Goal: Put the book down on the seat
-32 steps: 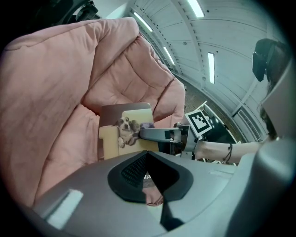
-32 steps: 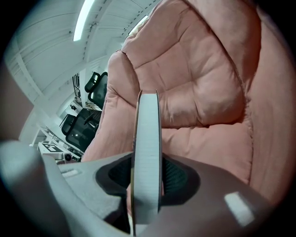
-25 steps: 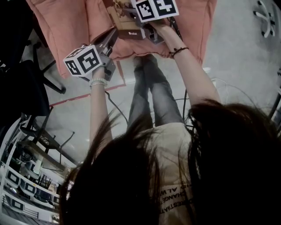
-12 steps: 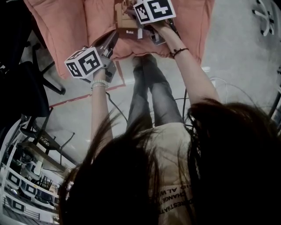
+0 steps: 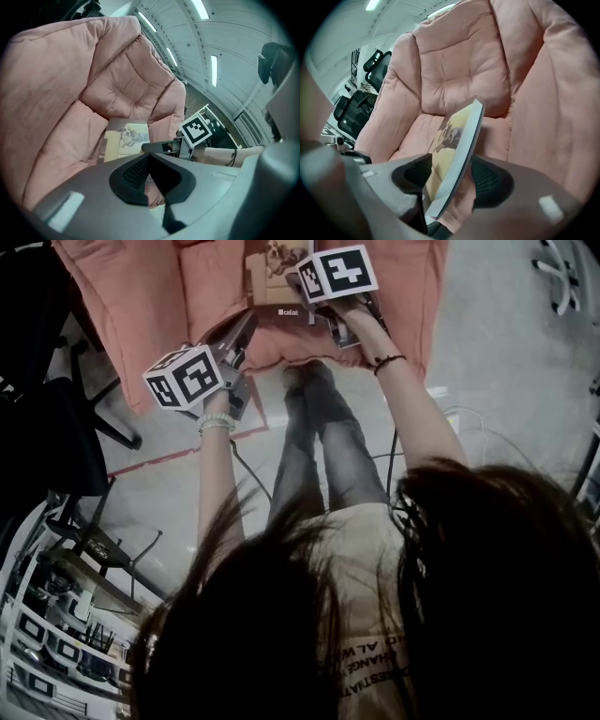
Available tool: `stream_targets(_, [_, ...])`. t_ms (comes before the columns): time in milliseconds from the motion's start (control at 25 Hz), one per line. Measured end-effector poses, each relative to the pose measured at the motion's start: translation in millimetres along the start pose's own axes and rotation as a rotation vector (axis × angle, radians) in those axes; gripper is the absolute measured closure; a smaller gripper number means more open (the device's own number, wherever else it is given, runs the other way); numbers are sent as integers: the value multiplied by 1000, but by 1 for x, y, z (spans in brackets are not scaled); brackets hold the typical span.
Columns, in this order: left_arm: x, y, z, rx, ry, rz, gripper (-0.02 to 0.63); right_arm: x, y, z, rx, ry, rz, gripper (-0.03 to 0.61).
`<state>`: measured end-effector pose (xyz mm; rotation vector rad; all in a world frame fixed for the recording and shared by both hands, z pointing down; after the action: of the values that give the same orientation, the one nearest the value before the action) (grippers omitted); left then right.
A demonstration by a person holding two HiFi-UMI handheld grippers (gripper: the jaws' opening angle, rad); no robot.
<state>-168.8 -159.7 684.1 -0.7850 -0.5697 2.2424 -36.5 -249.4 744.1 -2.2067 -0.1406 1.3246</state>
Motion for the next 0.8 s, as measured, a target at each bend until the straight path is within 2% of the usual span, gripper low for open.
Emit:
stream_targets(400, [-5, 7, -7, -20, -18, 12, 626, 9, 7, -1, 1, -17, -29, 327])
stream_targets(800, [-5, 30, -42, -43, -52, 10, 626, 46, 27, 12, 9, 39, -30, 341])
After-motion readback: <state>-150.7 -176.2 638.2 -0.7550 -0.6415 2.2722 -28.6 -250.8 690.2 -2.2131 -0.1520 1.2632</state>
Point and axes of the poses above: the fingertips, and each gripper's own axes: x backward along the fingers, z to its left, y out of its top, the point moved 4 cm from there along x, backward along the fingers, and after that the axes turned 12 degrees about -z, right-handed, at the moved point
